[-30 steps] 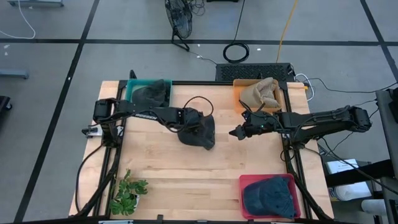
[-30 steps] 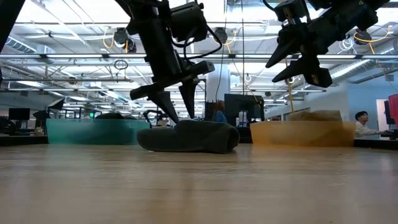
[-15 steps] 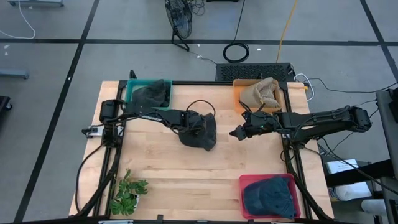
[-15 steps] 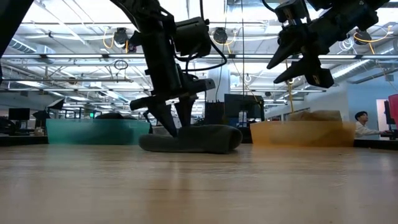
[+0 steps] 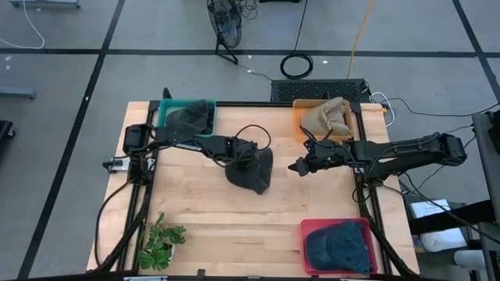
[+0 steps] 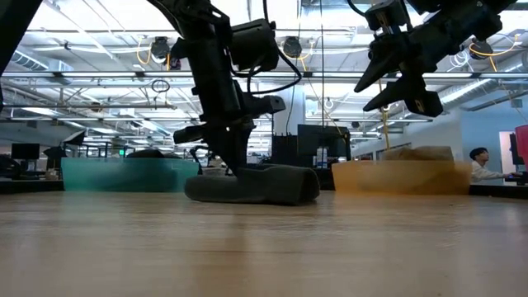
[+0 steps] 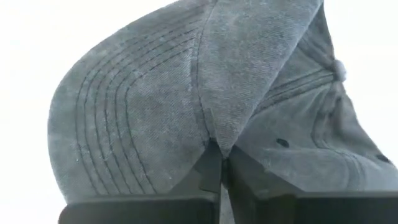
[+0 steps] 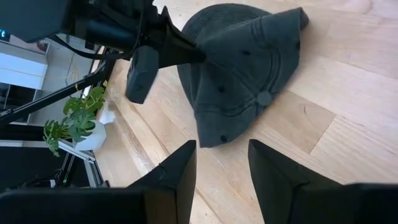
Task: Pick & Place hat
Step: Put the black cap into the green bin
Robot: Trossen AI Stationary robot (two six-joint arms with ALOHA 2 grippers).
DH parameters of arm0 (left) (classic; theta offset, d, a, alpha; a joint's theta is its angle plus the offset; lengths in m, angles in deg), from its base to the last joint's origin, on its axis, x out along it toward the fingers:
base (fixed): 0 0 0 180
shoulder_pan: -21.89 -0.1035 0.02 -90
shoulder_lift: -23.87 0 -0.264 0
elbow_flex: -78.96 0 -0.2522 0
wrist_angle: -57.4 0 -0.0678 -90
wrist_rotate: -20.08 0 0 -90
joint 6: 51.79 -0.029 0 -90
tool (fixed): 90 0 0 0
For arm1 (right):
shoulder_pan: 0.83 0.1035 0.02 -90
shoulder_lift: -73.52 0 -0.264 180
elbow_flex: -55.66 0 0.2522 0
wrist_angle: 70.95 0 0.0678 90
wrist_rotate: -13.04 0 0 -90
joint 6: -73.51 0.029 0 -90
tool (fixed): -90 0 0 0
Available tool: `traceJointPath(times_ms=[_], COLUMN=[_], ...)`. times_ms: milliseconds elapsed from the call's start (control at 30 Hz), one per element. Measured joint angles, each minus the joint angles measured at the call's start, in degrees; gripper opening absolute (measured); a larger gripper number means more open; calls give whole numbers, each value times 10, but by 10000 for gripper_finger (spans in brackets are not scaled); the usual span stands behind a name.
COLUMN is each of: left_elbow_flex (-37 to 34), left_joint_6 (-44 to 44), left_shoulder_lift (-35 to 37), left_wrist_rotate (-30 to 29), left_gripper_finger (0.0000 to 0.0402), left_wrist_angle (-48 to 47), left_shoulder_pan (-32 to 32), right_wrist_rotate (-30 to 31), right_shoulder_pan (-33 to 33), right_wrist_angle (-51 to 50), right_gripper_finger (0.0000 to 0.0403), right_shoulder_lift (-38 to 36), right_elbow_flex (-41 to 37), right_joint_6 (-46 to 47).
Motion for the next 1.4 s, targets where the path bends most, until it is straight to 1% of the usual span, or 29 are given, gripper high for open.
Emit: traceJointPath(times_ms=[67, 233, 367, 467, 600, 733, 900, 1100, 1233, 1333, 1400], left_elbow_flex=[0, -1, -1, -1, -1, 0, 0, 1, 1, 1, 1], left_joint_6=[-11, -13, -13, -18, -23, -32, -38, -52, -55, -60, -62], left_shoulder_lift=[5, 15, 34, 62, 99, 140, 197, 262, 300, 326, 343], left_wrist_rotate=[3, 16, 15, 11, -8, -16, -38, -50, -50, -55, -63], left_gripper_finger=[9, 24, 11, 8, 19, 7, 17, 7, 18, 11, 7], left_wrist_angle=[3, -4, -9, -10, -29, -39, -64, -83, -109, -159, -176], left_shoulder_pan=[0, -6, -10, -15, -23, -35, -54, -81, -92, -100, -107], right_wrist_rotate=[0, -2, -2, -2, -2, -1, -1, -1, -1, 0, 0], right_shoulder_pan=[1, 4, 4, 4, 4, 4, 4, 4, 4, 4, 4], right_wrist_angle=[0, 1, 1, 5, 6, 5, 5, 4, 2, 2, 2], right_gripper_finger=[128, 128, 128, 128, 128, 128, 128, 128, 128, 128, 128], right_shoulder_lift=[0, 0, 0, 0, 0, 0, 0, 0, 0, 0, 0], right_elbow_flex=[0, 0, 0, 0, 0, 0, 0, 0, 0, 0, 0], right_joint_6=[3, -2, -10, -5, -8, -11, -11, -17, -17, -12, -11])
